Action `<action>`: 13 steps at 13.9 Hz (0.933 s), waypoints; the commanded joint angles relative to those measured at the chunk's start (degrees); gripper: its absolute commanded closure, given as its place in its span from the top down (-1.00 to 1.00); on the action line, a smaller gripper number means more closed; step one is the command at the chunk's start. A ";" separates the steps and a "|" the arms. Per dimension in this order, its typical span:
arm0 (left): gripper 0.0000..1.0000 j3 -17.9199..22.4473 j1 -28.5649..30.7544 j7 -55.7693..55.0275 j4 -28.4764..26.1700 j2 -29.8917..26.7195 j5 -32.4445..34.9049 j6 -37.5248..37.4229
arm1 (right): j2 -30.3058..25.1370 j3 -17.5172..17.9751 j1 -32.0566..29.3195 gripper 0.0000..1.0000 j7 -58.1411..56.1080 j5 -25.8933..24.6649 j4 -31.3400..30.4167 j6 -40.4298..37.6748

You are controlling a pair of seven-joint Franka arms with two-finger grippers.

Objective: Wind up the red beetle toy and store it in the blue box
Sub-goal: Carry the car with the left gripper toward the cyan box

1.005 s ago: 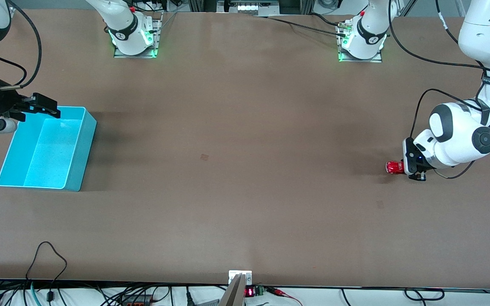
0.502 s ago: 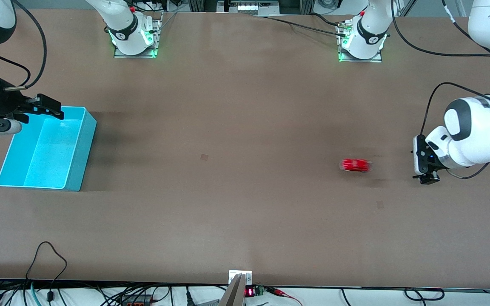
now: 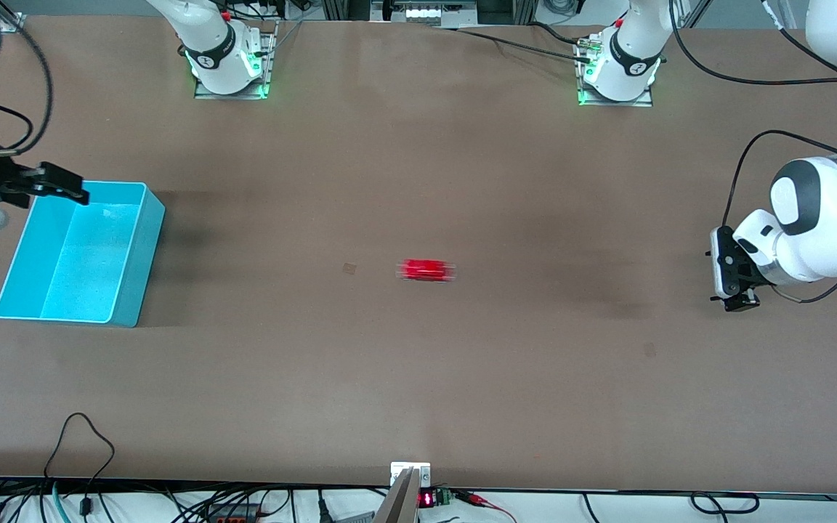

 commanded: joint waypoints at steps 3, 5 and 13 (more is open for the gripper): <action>1.00 -0.16 -2.87 -7.68 7.07 -1.64 2.91 -12.51 | 0.03 0.29 -2.05 1.00 -1.65 0.82 -0.48 -0.63; 1.00 -0.24 -4.62 -15.30 9.45 -3.21 3.36 -18.66 | 1.61 0.29 -2.05 1.00 -1.91 0.73 -0.39 -0.63; 1.00 -0.60 -9.73 -32.11 19.37 -4.01 8.55 -30.89 | 3.98 0.38 -2.49 1.00 -2.79 0.65 -0.65 -3.53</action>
